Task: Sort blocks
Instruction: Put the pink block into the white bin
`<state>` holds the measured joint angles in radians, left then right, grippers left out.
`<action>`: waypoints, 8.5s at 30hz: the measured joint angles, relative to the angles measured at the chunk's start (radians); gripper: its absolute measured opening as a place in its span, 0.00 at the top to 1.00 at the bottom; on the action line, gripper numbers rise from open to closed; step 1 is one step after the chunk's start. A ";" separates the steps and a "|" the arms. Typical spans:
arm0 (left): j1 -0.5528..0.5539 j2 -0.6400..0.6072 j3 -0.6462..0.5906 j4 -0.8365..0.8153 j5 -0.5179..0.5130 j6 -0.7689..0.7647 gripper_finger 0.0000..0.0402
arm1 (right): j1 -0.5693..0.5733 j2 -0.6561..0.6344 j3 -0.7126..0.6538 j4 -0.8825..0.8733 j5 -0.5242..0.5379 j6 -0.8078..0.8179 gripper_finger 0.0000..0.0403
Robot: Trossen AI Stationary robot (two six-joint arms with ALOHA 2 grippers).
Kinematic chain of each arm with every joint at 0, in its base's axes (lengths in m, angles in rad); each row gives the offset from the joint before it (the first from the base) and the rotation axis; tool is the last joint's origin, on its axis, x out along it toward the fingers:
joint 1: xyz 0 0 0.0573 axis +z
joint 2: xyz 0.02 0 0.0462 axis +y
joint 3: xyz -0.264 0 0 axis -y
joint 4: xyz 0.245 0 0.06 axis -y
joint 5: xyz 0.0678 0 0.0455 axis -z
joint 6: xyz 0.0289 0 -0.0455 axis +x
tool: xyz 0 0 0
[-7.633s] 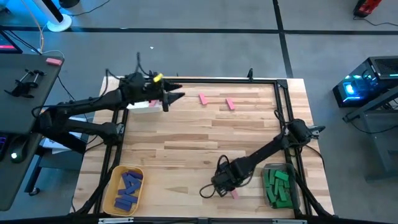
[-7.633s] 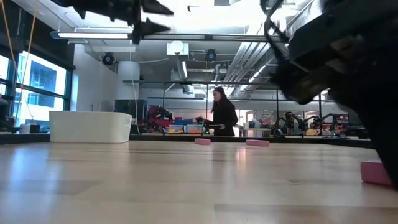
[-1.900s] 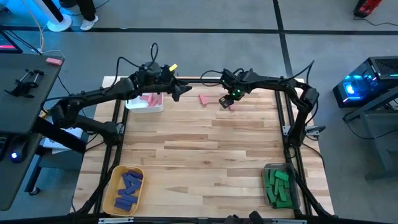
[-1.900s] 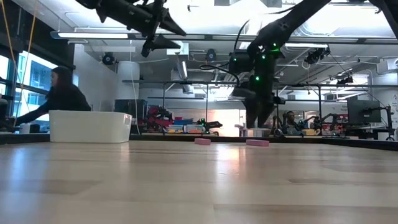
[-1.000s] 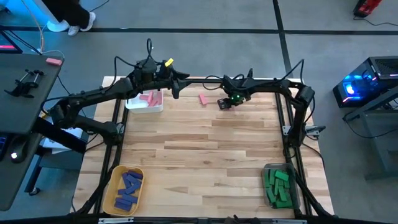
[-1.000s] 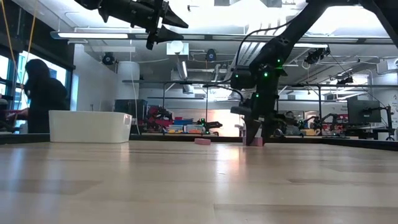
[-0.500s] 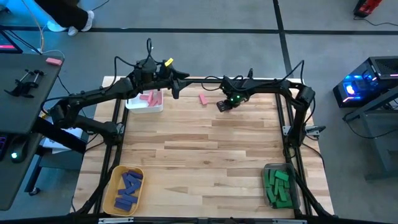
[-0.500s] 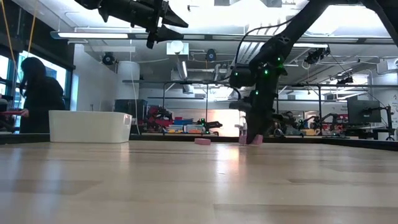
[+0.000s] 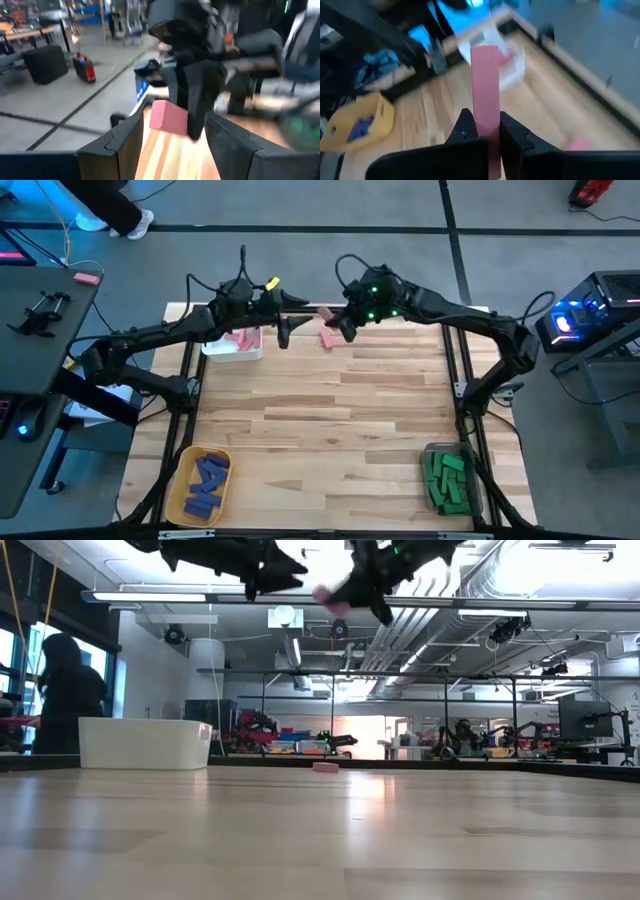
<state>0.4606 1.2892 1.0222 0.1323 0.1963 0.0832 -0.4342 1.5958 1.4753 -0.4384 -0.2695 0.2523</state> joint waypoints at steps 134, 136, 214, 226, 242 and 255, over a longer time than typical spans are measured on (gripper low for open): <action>0.276 -0.140 0.171 -0.399 -0.259 -0.359 0.53 | -0.006 0.557 0.163 -0.250 0.388 0.373 0.38; 0.279 -0.145 0.171 -0.400 -0.259 -0.359 0.53 | -0.001 0.577 0.163 -0.243 0.402 0.378 0.38; 0.070 0.225 0.170 0.319 -0.083 -0.858 0.53 | 0.092 0.024 0.238 -0.028 0.584 0.038 1.00; 0.048 0.224 0.170 0.307 -0.127 -0.831 0.53 | 0.102 0.041 0.238 -0.031 0.550 0.057 1.00; 0.081 0.218 0.171 0.199 -0.121 -0.749 0.93 | 0.099 0.024 0.238 -0.040 0.551 -0.003 0.70; 0.154 -0.055 0.136 -0.786 -0.555 -0.451 0.93 | 0.018 -0.039 0.238 -0.188 0.593 0.001 0.41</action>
<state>0.6142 1.2346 1.1585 -0.6536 -0.3592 -0.3682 -0.4165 1.5567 1.7138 -0.6260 0.3238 0.2529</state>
